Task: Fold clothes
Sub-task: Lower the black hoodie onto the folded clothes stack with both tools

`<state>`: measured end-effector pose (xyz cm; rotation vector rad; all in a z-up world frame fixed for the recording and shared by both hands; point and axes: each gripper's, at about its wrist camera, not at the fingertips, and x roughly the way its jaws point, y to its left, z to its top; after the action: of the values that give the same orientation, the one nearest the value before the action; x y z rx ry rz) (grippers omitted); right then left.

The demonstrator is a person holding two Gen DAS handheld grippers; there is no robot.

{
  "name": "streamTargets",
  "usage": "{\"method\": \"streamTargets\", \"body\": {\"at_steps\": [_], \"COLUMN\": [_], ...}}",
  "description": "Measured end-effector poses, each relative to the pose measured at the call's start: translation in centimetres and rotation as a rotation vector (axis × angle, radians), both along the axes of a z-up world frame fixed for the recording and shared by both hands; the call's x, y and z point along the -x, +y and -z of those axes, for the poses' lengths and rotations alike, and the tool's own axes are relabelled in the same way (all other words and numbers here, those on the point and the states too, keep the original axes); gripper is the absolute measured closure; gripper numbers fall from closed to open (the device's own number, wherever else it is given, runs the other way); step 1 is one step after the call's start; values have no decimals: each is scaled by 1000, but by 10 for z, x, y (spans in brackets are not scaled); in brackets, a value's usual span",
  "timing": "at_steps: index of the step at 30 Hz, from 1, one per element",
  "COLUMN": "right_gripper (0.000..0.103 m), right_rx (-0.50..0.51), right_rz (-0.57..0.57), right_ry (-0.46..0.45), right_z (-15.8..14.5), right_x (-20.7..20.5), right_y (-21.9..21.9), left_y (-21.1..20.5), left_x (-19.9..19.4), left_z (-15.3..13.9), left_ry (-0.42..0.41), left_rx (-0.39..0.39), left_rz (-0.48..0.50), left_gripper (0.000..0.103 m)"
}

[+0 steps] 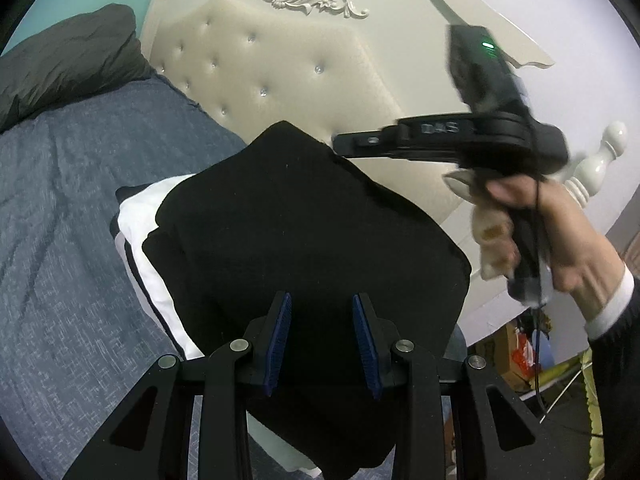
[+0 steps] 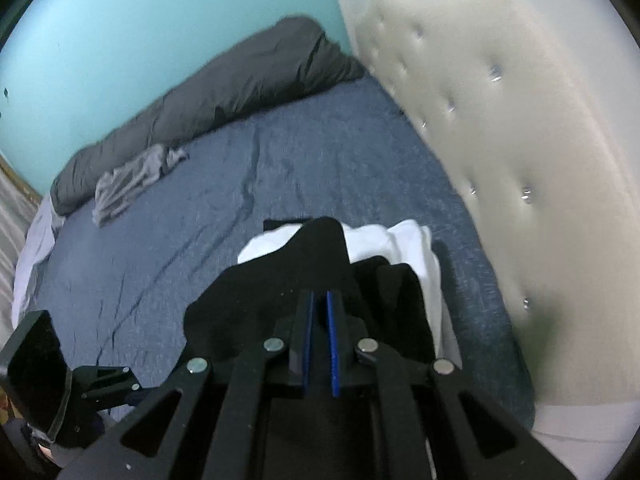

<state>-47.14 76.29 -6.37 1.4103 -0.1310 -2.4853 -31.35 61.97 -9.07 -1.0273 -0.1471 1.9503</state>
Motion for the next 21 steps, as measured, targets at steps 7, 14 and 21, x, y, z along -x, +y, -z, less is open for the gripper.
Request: {"method": "streamTargets", "body": {"at_steps": [7, 14, 21], "right_gripper": [100, 101, 101], "right_rx": [-47, -12, 43], "right_rz": [48, 103, 138], "right_ry": [-78, -108, -72], "right_z": [29, 51, 46], "right_x": [17, 16, 2], "right_y": [8, 25, 35], "left_y": [2, 8, 8], "left_x": [-1, -7, -16], "left_z": [5, 9, 8], "left_ry": [-11, 0, 18], "left_rx": [-8, -2, 4], "left_rz": [6, -7, -18], "left_gripper": [68, 68, 68]}}
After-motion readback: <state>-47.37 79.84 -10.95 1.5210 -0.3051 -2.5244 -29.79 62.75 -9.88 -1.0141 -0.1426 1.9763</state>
